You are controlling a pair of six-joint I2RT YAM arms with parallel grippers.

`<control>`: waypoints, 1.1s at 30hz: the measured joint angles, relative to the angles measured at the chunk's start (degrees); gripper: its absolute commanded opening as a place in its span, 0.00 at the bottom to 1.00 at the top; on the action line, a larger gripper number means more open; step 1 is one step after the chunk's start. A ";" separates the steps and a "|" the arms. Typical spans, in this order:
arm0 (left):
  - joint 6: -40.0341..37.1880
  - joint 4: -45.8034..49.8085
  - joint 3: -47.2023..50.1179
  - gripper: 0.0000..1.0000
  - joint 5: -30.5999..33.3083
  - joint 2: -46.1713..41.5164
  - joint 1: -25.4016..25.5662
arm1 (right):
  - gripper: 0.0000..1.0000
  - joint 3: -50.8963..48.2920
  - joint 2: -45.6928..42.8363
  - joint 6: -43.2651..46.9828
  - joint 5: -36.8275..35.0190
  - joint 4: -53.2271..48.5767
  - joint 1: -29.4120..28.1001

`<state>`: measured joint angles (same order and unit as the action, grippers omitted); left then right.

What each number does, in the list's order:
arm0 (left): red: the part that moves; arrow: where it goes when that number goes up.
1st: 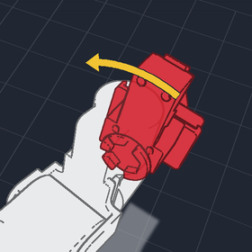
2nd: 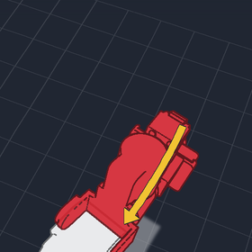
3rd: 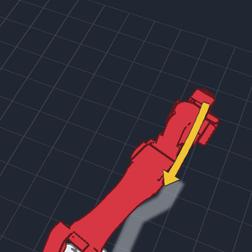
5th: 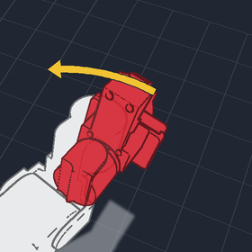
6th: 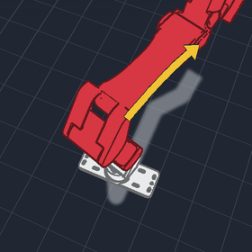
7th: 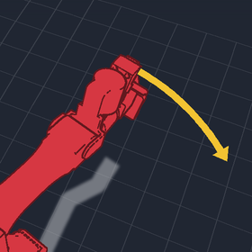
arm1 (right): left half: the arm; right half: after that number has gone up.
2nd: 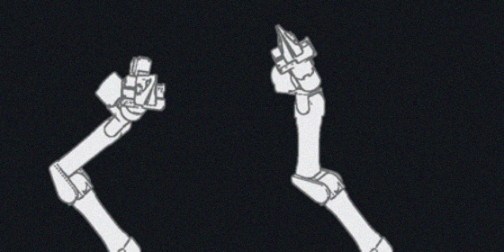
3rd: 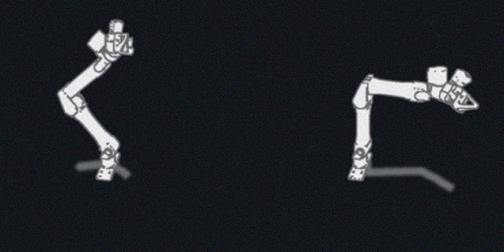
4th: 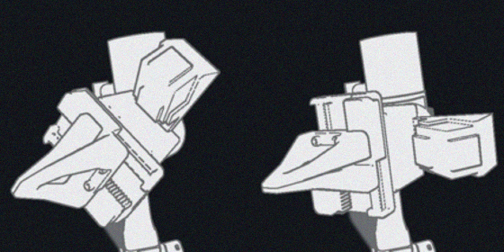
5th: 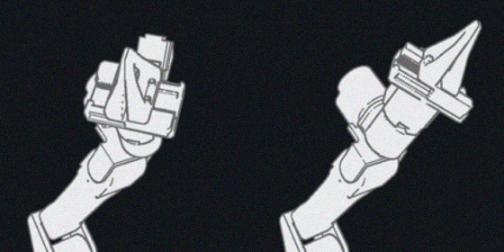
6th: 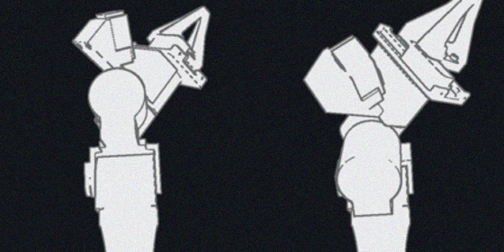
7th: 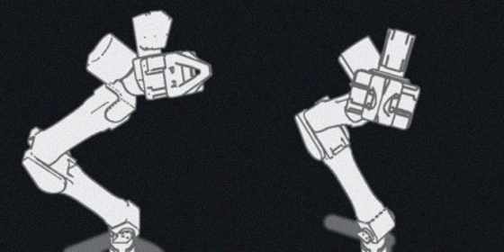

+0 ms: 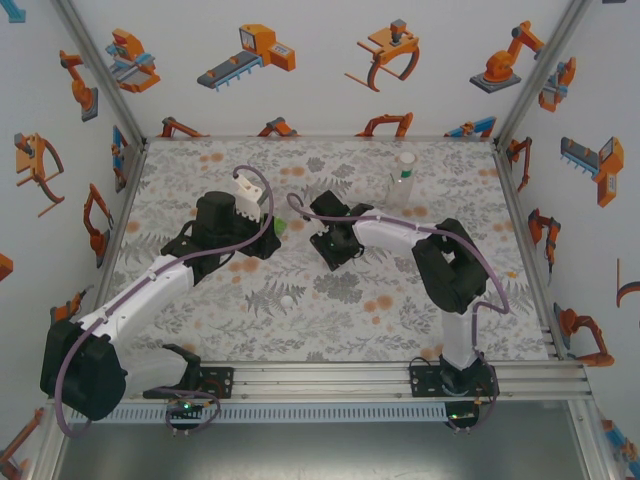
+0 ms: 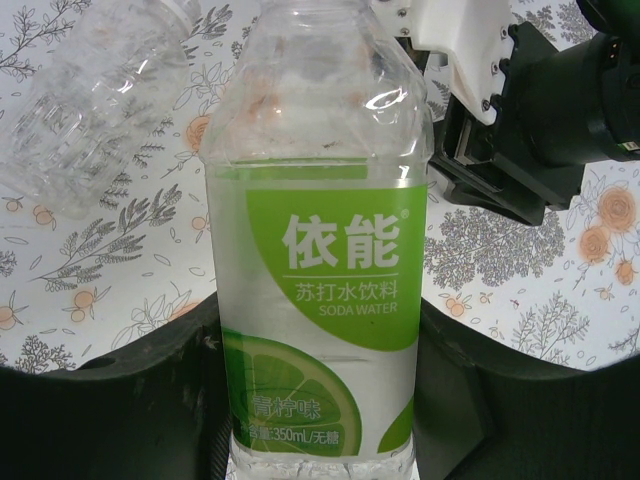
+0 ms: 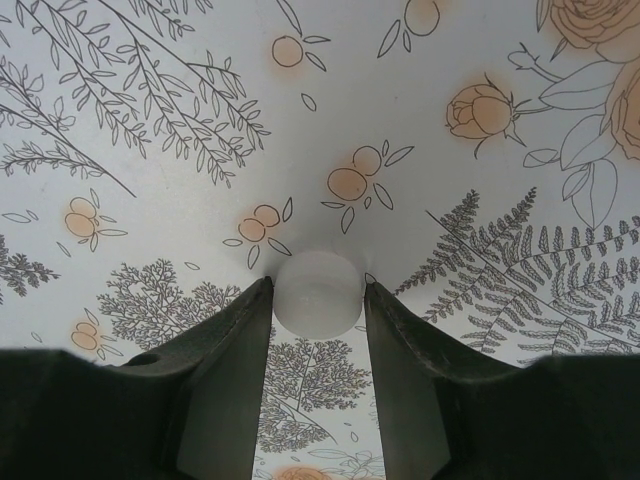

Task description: Screw on the bottle caps

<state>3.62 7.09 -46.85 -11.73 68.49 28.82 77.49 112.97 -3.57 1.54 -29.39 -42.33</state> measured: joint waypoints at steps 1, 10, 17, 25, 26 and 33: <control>0.02 -0.02 0.00 0.00 -0.02 0.00 0.00 | 0.42 0.04 0.02 0.26 0.13 -0.02 0.00; -0.02 0.00 0.00 0.00 -0.20 0.00 -0.04 | 0.30 0.17 0.11 1.09 0.35 -0.17 0.00; -1.99 0.02 -0.02 0.00 -3.08 0.00 -0.39 | 0.25 0.17 -0.63 0.13 2.05 -1.22 1.01; -8.98 0.02 -0.26 0.00 -11.58 -1.11 -0.52 | 0.25 0.15 -11.63 -1.97 9.11 -3.43 7.91; -9.88 0.02 -0.37 0.00 -12.66 -1.49 -0.55 | 0.25 0.15 -13.62 -2.01 10.73 -3.41 9.01; -18.18 4.24 -7.67 0.00 -18.86 -4.24 -0.74 | 0.15 0.22 -27.26 -1.33 22.56 -2.05 13.46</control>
<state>-14.57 11.33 -54.52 -30.59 64.25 28.08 77.71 85.71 -4.91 24.10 -31.44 -28.86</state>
